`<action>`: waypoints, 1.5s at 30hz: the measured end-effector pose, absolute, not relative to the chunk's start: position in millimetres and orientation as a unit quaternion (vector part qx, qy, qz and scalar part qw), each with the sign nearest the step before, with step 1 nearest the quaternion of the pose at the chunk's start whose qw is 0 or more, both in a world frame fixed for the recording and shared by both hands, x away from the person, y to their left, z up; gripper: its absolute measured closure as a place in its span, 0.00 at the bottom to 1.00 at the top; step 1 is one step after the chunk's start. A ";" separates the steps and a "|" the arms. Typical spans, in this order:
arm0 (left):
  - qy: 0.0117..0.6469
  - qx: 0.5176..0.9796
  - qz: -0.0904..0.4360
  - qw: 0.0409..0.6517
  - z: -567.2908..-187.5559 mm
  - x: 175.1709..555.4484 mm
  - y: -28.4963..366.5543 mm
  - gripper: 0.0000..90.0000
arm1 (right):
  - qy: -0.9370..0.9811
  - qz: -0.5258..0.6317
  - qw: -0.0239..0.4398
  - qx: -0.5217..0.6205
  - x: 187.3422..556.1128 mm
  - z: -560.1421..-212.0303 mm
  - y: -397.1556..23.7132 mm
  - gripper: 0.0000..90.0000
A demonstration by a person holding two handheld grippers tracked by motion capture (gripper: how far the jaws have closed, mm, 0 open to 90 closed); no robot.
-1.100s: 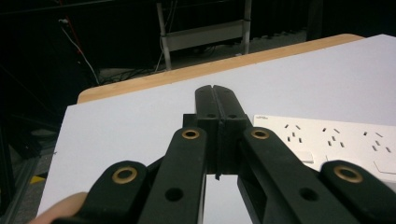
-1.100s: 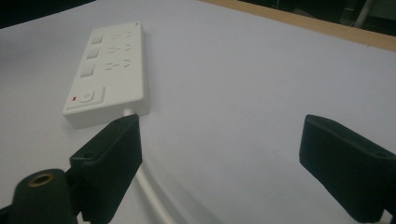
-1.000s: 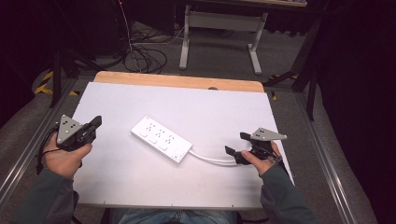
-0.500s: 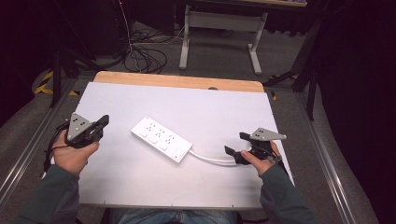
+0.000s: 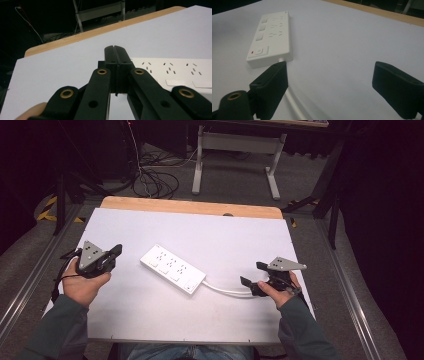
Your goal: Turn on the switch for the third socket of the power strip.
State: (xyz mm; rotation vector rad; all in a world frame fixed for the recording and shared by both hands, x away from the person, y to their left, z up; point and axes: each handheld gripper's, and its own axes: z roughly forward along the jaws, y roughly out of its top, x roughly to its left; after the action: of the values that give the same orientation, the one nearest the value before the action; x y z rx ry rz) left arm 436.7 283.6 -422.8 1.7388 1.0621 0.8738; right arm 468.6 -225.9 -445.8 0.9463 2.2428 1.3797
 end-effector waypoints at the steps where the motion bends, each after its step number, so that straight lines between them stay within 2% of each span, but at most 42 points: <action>1: 0.430 0.702 0.353 0.446 -423.3 437.3 283.3 1.00 | 0.790 0.486 0.170 0.333 468.6 -445.8 -225.9 0.15; 45: 0.398 0.748 0.319 0.425 -431.9 460.2 245.9 1.00 | 0.791 0.487 0.171 0.328 467.5 -445.2 -225.2 0.15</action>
State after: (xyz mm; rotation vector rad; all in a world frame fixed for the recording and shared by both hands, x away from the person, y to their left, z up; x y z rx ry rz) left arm 460.2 245.9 -431.9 1.8706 0.9941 0.7981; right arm 467.5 -225.2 -445.2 0.9327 2.2462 1.3844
